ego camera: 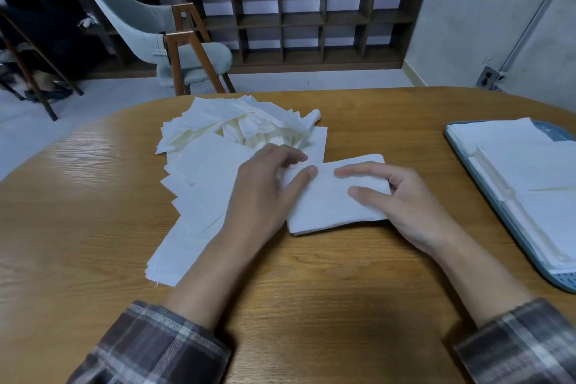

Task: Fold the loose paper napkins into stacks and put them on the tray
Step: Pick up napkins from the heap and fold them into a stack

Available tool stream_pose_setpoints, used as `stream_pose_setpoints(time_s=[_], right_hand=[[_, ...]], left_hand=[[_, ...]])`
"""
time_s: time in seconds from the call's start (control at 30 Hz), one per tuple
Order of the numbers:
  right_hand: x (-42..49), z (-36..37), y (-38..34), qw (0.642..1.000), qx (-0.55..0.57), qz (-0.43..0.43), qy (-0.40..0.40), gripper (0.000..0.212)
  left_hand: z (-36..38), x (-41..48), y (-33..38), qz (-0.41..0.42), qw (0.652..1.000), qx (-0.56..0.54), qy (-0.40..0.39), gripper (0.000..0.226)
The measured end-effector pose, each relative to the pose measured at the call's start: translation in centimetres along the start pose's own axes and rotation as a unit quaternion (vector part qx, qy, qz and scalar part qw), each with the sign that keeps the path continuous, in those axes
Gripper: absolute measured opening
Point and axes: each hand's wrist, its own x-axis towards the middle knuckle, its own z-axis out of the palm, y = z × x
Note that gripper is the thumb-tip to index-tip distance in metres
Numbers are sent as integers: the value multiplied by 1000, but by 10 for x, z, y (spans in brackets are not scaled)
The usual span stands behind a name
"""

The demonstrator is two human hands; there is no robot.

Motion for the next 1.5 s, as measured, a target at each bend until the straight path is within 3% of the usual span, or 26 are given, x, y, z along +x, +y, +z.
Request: stream_pose_setpoints(time_s=[0.1,0.23,0.37,0.63,0.77,0.87,0.97,1.03,1.1,1.2,1.5], right_hand=[[2,-3,1,997,-35,15,68,31],[4,-7,5,990,-41,32,129,33],[4,-9,5,986,-42,36,155,34],[6,-13,10,979,-70,25,189,35],[7,-13,13,978,-90,29,186,35],[8,-14,13,977,-101,28,186,36],[8,-13,13,978,-105,26,178,36],[8,-13,14,978,-102,27,181,36],[8,-13,14,977,-98,26,190,37],[8,-13,13,974,-91,18,209,38],[7,-12,12,974,-87,5,211,39]], left_hand=[[-5,4,-12,39,990,128,54,21],[-6,5,-25,-32,977,211,-15,43],[-4,4,-27,-35,984,165,-63,48],[-3,4,-10,18,999,31,-30,30],[1,-4,8,-3,989,-101,-106,35],[4,-7,12,2,977,-132,-164,43],[2,-6,8,80,980,-92,-160,44],[0,-3,0,108,983,-7,-146,45],[-2,-1,-8,99,980,93,-144,48],[-5,-1,-10,51,974,153,-162,53],[-7,5,-14,134,977,157,-50,9]])
